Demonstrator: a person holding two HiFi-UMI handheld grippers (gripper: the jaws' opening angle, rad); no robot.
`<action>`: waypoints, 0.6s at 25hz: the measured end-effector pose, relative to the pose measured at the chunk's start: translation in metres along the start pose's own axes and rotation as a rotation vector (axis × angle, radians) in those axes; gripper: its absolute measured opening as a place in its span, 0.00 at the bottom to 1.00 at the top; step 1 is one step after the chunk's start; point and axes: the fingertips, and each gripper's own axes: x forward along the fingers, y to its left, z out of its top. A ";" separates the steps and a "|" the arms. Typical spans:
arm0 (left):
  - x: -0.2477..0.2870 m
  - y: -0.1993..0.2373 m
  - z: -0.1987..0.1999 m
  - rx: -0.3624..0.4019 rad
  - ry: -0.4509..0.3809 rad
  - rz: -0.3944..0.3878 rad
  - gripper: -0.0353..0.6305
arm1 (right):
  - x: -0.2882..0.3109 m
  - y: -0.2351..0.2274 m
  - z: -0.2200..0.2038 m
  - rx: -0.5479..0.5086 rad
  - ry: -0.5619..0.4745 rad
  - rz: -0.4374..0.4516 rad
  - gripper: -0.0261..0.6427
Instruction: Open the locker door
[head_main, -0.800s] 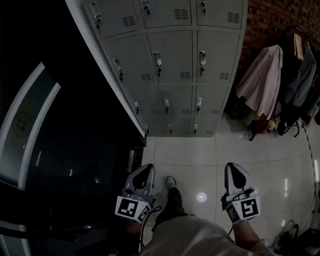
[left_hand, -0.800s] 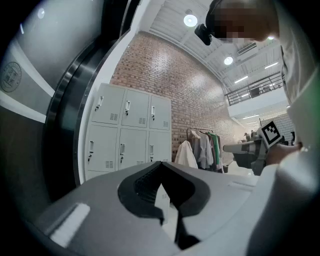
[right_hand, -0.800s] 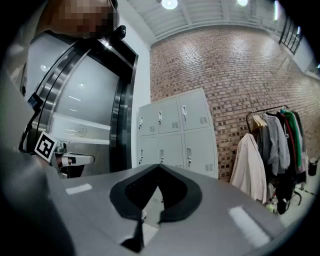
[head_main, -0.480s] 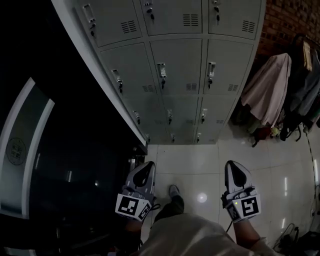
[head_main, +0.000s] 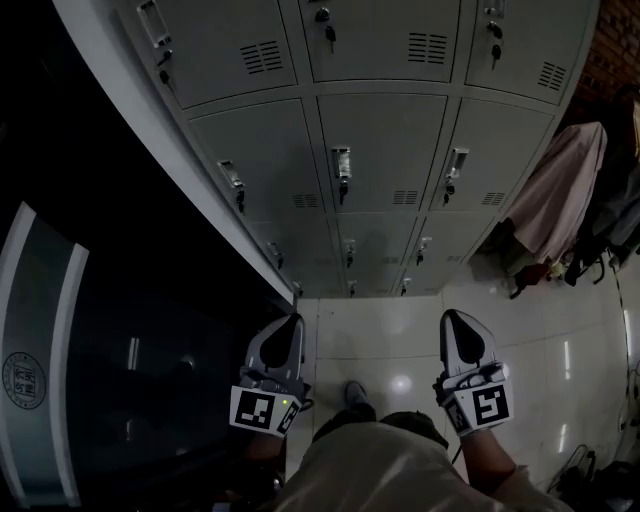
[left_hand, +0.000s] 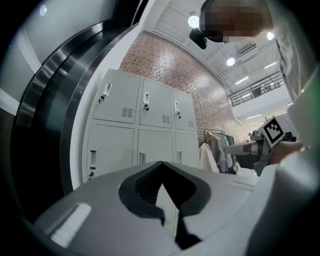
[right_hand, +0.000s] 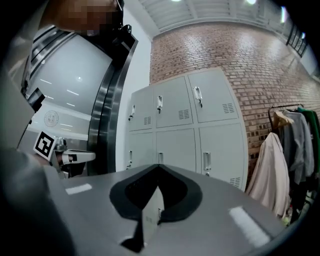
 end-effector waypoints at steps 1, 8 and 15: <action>0.004 0.007 -0.012 0.001 0.010 0.005 0.06 | 0.012 0.000 -0.015 -0.005 0.027 0.005 0.04; 0.025 0.055 -0.049 -0.057 0.066 0.127 0.05 | 0.162 0.015 -0.106 0.020 0.086 0.192 0.19; -0.002 0.060 -0.145 -0.112 0.381 0.129 0.05 | 0.297 0.035 -0.301 0.063 0.293 0.305 0.30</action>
